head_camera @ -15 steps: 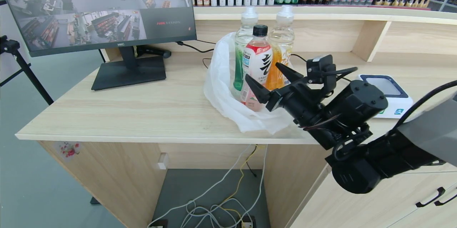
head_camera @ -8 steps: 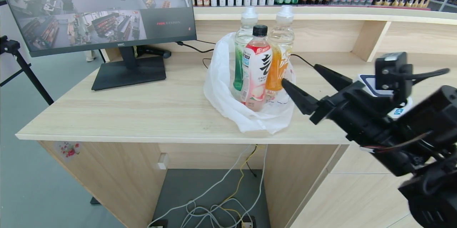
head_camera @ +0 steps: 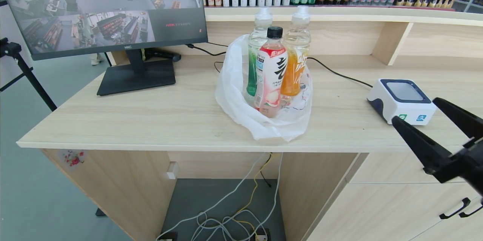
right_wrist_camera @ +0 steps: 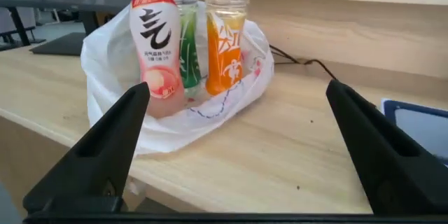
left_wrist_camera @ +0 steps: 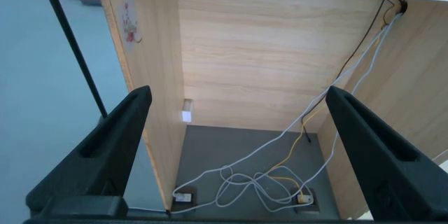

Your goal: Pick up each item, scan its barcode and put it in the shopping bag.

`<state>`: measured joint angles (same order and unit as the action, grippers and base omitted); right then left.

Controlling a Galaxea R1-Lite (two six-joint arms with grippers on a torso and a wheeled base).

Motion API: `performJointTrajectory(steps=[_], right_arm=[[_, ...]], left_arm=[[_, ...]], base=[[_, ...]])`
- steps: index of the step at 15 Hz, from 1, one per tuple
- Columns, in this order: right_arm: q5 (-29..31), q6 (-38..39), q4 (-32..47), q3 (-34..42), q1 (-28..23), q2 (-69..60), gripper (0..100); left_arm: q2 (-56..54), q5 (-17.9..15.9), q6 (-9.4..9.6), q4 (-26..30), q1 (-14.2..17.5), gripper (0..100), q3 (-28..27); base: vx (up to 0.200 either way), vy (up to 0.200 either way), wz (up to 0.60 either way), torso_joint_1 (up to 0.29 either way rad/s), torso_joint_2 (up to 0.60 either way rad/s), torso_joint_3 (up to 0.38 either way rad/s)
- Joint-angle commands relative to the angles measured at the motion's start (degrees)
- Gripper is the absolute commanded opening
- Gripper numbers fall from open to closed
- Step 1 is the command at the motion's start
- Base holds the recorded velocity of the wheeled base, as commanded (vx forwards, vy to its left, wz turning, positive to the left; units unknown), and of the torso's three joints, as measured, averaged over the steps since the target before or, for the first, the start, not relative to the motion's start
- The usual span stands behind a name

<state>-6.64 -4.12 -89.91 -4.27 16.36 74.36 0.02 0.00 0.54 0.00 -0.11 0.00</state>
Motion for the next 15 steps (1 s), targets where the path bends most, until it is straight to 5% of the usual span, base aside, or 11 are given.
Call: performJointTrajectory(steps=[1, 5, 12, 15], right_arm=[[-0.04, -1.5, -0.09, 4.27, -2.47, -11.78, 100], [1.55, -3.61, 19.07, 4.27, -2.39, -23.74, 100], [1.55, -3.26, 80.15, 3.83, -2.47, -66.98, 100], [1.72, -3.79, 84.54, 4.09, -2.74, -69.0, 100]], left_arm=[[-0.02, 0.0, -0.01, 0.0, 0.02, 100, 0.0], [-0.02, 0.0, -0.01, 0.0, 0.02, 100, 0.0], [-0.02, 0.0, -0.18, 0.0, 0.02, 100, 0.0], [-0.02, 0.0, -0.18, 0.0, 0.02, 100, 0.0]], base=[[0.0, 0.0, 0.0, 0.0, 0.0, 0.0], [0.0, 0.0, 0.0, 0.0, 0.0, 0.0], [0.0, 0.0, 0.0, 0.0, 0.0, 0.0], [0.0, 0.0, 0.0, 0.0, 0.0, 0.0]])
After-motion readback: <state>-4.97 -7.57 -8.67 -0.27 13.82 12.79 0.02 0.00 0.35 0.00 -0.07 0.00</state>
